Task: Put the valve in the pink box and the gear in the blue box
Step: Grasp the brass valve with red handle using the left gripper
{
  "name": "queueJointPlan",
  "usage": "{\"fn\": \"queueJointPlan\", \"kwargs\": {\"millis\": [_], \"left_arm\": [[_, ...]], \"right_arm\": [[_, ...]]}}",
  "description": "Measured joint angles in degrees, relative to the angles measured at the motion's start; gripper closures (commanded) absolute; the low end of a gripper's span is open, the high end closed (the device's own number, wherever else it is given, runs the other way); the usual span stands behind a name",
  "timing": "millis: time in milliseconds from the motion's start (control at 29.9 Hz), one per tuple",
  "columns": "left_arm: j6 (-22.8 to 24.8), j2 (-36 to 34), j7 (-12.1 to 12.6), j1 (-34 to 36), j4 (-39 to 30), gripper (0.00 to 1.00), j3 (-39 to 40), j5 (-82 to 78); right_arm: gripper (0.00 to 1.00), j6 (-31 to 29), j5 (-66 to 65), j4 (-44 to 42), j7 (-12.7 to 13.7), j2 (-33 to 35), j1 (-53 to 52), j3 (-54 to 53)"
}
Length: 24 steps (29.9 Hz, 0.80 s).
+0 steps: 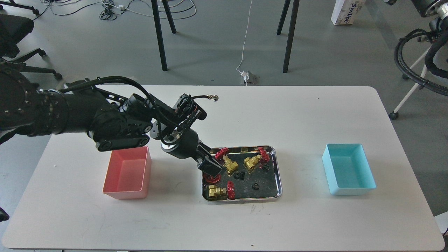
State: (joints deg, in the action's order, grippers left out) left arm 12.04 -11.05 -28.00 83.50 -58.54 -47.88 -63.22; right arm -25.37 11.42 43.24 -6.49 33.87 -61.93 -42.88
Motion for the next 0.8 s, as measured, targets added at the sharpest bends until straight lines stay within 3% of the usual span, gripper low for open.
{"fn": "queueJointPlan", "kwargs": {"millis": [201, 502, 804], "left_arm": [[-1.9, 0.7, 0.0, -4.5, 4.1, 0.05, 0.1, -2.4], [-4.0, 1.0, 0.0, -6.9, 6.5, 0.20, 0.1, -2.9], [-5.4, 2.4, 0.0, -9.5, 9.3, 0.28, 0.5, -2.8]], "right_arm": [[0.00, 0.0, 0.0, 0.0, 0.0, 0.0, 0.4, 0.9], [0.00, 0.1, 0.0, 0.1, 0.0, 0.1, 0.8, 1.1], [0.00, 1.9, 0.0, 0.2, 0.0, 0.0, 1.1, 1.1]]}}
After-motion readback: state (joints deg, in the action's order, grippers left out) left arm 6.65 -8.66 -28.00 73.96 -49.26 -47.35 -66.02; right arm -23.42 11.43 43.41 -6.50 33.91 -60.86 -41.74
